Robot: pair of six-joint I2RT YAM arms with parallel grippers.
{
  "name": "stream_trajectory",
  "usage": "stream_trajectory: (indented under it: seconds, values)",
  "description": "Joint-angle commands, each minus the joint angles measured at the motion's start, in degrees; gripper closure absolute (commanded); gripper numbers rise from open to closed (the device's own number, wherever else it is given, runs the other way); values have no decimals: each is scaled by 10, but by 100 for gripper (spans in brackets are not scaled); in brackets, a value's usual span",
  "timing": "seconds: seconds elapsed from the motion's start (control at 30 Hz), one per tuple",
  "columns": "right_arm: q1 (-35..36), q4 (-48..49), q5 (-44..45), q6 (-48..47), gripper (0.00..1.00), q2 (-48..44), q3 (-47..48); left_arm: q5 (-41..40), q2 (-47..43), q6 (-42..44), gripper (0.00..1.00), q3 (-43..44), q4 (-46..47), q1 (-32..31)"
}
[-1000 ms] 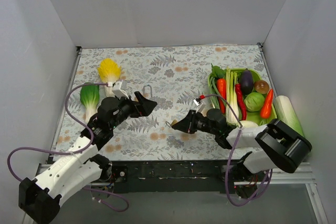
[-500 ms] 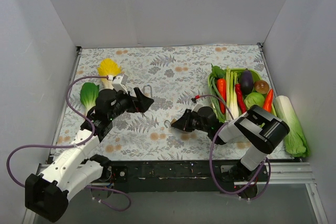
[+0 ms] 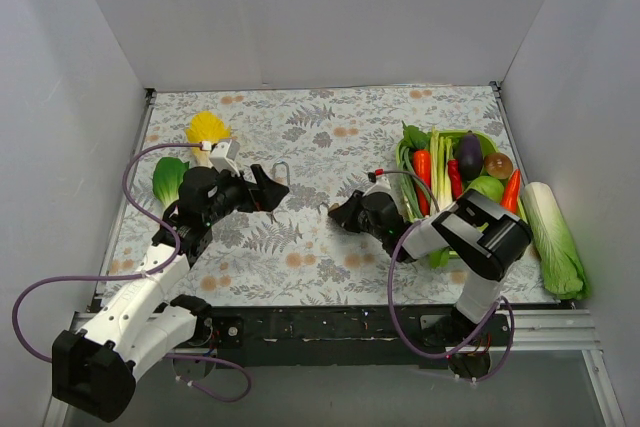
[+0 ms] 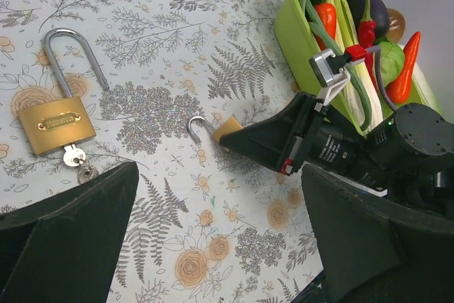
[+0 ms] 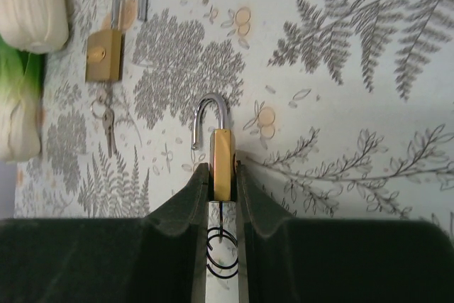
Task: Unlock with the key
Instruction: Place the lock at the center of the board.
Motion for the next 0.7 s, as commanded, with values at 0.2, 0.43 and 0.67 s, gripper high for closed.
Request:
stream_trajectory:
  seconds: [0.2,0.43,0.67]
  values:
    - [-20,-66,180,20,99,69,130,-5,-13,8,2,11,7,7]
    - [-40,-72,180,35,66,108,184,-12,-14,11,2,11,4,11]
    - [-43,-116,187,17,40,93,202,-11,-19,11,2,11,5,11]
